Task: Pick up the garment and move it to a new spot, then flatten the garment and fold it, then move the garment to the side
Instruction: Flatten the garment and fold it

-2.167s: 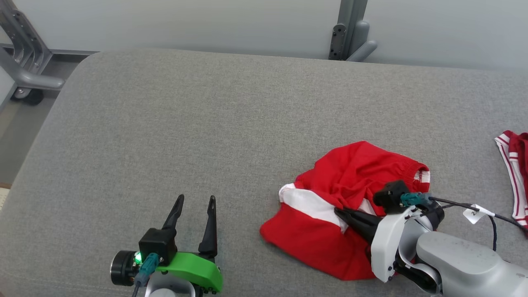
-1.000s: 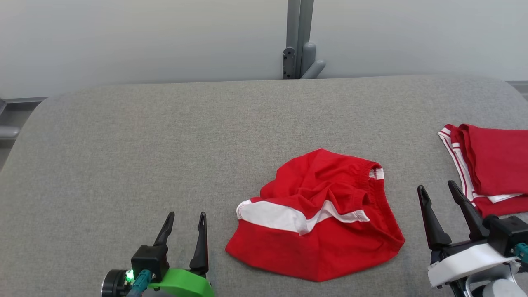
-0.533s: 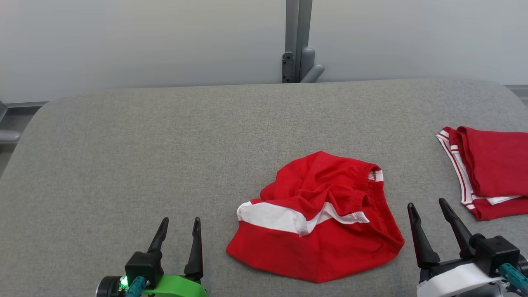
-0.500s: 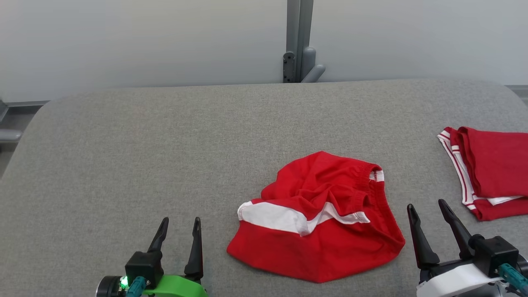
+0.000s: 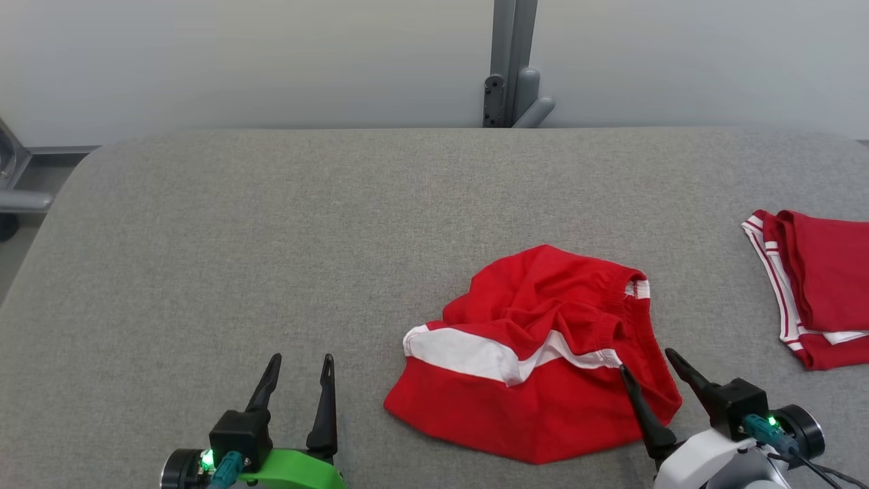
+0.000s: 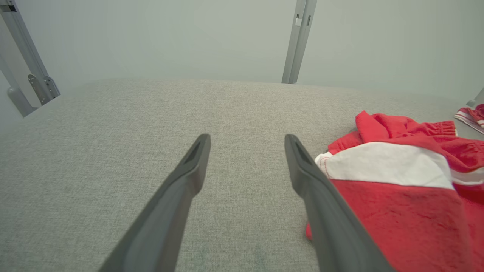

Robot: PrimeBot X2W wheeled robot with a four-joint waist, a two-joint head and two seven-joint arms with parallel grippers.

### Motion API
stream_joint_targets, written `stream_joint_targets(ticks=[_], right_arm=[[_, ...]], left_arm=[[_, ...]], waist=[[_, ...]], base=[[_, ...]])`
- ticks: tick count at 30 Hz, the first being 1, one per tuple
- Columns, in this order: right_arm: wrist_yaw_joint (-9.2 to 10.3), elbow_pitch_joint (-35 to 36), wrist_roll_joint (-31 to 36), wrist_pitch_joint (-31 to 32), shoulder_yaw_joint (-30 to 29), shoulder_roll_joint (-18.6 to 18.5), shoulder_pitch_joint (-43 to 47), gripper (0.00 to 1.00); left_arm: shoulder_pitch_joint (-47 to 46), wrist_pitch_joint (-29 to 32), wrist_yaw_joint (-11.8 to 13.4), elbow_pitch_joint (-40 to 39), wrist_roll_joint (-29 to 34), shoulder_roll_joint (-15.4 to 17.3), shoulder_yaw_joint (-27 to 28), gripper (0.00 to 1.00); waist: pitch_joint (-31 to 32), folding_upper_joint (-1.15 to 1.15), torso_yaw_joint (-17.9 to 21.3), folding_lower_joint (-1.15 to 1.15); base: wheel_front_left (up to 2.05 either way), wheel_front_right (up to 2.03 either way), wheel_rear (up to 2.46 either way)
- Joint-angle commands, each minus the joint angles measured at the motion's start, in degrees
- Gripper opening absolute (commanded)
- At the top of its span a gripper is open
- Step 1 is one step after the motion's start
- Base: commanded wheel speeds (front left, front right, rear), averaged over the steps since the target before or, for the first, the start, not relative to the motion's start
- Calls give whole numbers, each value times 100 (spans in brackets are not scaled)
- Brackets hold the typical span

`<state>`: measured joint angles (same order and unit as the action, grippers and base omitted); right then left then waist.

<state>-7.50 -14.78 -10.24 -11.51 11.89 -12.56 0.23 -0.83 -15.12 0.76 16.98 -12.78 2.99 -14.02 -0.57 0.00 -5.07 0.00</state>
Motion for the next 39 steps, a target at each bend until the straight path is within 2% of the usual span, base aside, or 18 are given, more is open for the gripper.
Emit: stream_joint_targets(ticks=[1, 9, 10, 12, 13, 16, 25, 32, 35, 39], right_arm=[[3, -78, 50, 48, 61, -79, -121, 100], [3, -775, -91, 285, 644, -325, -785, 100], [3, -843, -135, 295, 699, -348, -855, 98], [3, -960, -219, 301, 806, -398, -956, 47], [3, -999, -258, 300, 854, -412, -1002, 38], [3, -1087, -375, 281, 960, -480, -1090, 0], [3, -951, -704, 278, 1073, -753, -923, 0], [3, -722, -789, 235, 929, -1041, -642, 0], [3, -687, -843, 201, 940, -1146, -552, 0], [3, -819, -851, 125, 992, -1300, -513, 0]], left_arm=[[-113, -3, -9, -9, 58, 11, -6, 100], [-229, -3, 26, -16, 42, 1, -35, 100], [-242, -3, 26, -13, 37, 0, -39, 100], [-256, -3, 29, -11, 19, -1, -37, 100], [-263, -3, 29, -7, 11, -2, -32, 100], [-273, -3, 40, 11, -5, -3, -16, 100], [-422, -3, -130, 181, -121, -6, -233, 100], [-631, 51, -382, 499, -756, -4, -583, 100], [-750, 263, -573, 641, -1141, -3, -824, 100], [-853, 478, -732, 757, -1358, 71, -1033, 100]], waist=[[-58, 0, -53, 0], [-292, 0, -271, 0], [-309, 0, -298, 0], [-331, 0, -334, 0], [-336, 0, -343, 0], [-332, 0, -339, 0], [-228, 0, -54, 0], [-231, 0, 251, 0], [-266, 0, 377, 0], [-302, 0, 481, 0]], base=[[0, 0, 0], [0, 0, 0], [0, 0, 0], [0, 0, 0], [0, 0, 0], [0, 0, 0], [0, 0, 0], [0, 0, 0], [0, 0, 0], [0, 0, 0]])
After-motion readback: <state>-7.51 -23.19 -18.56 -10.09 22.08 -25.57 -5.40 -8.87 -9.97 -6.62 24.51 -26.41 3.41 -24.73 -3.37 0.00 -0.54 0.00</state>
